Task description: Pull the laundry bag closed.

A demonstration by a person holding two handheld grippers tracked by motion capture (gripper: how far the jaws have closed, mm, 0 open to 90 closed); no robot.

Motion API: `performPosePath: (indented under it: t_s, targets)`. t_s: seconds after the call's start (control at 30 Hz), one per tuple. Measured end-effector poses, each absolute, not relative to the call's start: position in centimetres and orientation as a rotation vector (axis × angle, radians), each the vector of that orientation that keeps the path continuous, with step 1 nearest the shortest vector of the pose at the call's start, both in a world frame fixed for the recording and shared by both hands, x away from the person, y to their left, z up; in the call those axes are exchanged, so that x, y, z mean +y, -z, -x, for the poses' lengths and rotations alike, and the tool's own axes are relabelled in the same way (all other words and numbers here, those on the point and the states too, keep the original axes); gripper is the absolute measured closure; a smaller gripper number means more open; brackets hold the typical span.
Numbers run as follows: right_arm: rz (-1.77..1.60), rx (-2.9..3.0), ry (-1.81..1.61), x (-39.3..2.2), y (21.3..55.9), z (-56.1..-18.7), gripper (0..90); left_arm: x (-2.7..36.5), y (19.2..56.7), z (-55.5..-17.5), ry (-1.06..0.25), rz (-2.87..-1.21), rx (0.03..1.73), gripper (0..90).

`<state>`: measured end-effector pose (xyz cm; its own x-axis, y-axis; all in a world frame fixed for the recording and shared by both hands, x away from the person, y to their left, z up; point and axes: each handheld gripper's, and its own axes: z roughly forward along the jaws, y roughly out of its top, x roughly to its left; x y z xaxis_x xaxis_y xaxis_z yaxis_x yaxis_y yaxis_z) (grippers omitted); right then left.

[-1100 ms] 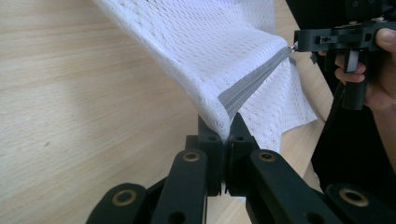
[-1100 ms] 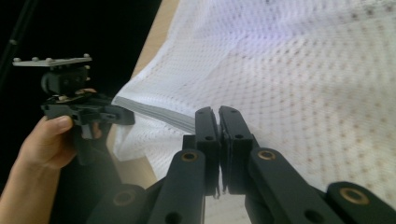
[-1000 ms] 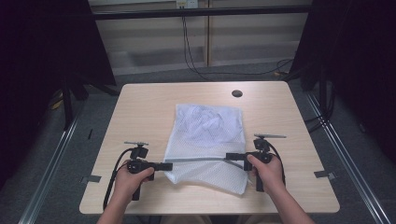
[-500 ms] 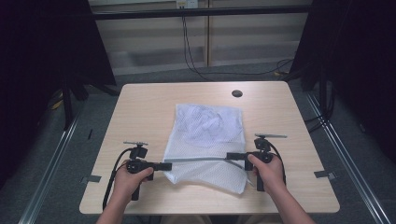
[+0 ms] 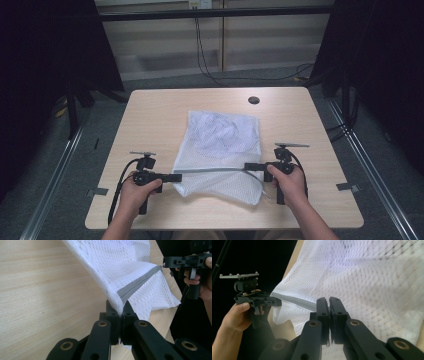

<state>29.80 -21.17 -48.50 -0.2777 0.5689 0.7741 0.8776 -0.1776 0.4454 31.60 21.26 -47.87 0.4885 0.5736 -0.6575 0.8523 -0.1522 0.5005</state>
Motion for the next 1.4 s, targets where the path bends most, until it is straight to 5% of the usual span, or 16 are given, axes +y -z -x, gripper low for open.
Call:
performPosePath:
  t_s: [1.4]
  targets:
    - [1.725, -1.755, 1.462, -23.4, 48.2, -29.1, 87.7, 22.3, 47.8, -32.0, 0.4, -1.845, 1.22, 87.9]
